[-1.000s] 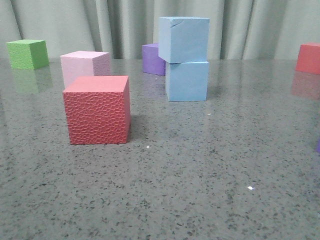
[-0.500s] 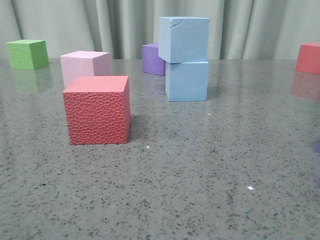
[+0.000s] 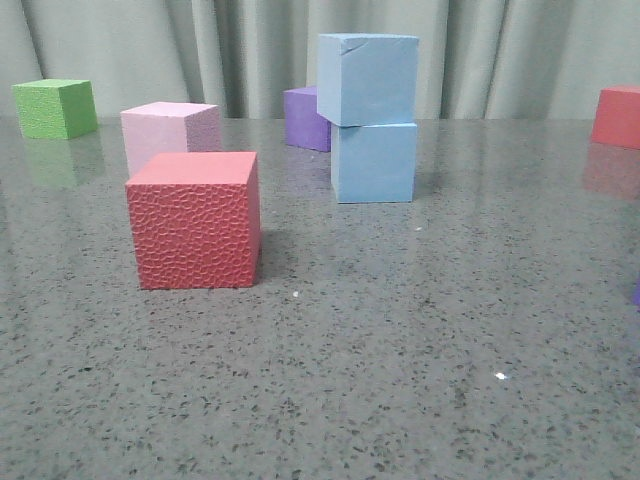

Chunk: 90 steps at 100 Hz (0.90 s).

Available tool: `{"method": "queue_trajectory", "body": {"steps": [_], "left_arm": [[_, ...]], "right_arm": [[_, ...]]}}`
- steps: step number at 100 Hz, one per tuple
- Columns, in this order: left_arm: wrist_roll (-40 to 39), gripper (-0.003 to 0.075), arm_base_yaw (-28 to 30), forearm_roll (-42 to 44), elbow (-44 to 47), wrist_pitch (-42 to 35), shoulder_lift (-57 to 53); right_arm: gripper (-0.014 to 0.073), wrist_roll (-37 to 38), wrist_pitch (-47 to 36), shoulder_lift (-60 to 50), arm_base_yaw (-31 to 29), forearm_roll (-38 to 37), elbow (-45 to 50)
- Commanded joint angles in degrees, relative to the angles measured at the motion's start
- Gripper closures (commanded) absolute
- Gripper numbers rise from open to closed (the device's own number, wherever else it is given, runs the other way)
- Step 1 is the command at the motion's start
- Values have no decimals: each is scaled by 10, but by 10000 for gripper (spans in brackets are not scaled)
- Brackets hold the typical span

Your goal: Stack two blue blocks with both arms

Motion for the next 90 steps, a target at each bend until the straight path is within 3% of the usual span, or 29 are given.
{"method": "queue_trajectory", "body": {"steps": [1, 27, 90], "left_arm": [[-5, 739, 1, 1, -7, -54, -4], [-7, 739, 1, -7, 37, -106, -41], [-32, 739, -21, -1, 53, -100, -41]], "right_arm": [[661, -5, -35, 2, -5, -8, -14], [661, -5, -35, 2, -5, -8, -14], [661, -5, -35, 2, -5, -8, -14]]}}
